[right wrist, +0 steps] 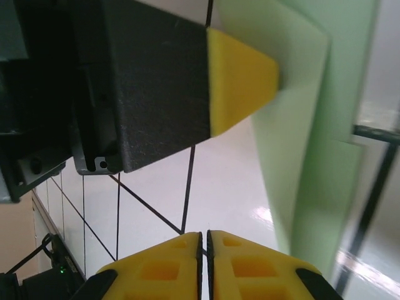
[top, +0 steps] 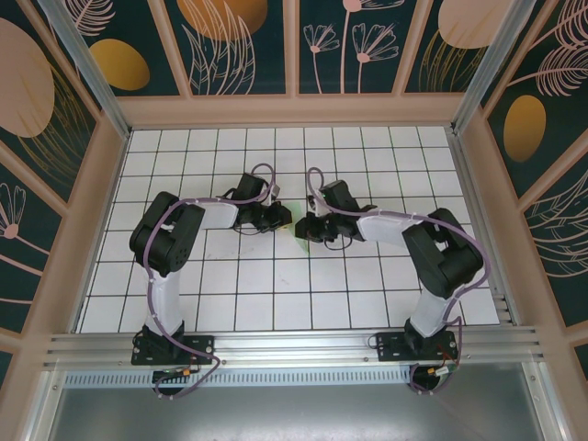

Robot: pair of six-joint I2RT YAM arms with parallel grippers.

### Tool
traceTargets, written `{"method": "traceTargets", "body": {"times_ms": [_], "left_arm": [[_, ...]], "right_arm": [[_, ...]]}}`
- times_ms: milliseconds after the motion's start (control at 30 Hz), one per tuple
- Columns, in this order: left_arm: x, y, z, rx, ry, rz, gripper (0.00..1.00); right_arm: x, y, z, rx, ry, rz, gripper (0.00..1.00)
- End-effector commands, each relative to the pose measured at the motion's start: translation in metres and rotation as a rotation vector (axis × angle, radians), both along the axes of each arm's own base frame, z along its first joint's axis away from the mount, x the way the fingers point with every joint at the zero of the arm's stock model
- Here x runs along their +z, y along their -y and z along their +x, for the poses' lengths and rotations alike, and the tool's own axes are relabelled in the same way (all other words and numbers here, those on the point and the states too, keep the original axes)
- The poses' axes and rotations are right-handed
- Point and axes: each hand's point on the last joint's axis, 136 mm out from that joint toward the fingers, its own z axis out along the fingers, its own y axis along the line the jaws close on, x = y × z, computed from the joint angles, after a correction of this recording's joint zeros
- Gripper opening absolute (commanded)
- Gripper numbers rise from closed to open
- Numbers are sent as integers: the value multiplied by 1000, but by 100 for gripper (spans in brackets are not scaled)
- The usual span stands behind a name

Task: Fold a paper plane with a square sheet of paper (pick it up from the middle)
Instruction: Fold the wing for the fifth time at the center of the table.

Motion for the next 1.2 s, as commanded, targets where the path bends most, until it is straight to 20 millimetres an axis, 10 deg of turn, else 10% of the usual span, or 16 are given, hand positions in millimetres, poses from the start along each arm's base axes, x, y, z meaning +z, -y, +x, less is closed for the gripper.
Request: {"method": "traceTargets", "body": {"times_ms": [0, 1000, 1167], "left_arm": [[-57, -28, -5, 55, -49, 180, 18], [-30, -15, 9, 36, 1, 129, 21], [9, -2, 22, 13, 102, 43, 23]], "right_arm": [[-15, -4, -7, 38, -35, -33, 11], [-56, 18, -32, 26, -141, -80, 7], [-70, 27, -33, -4, -169, -97, 6]]}}
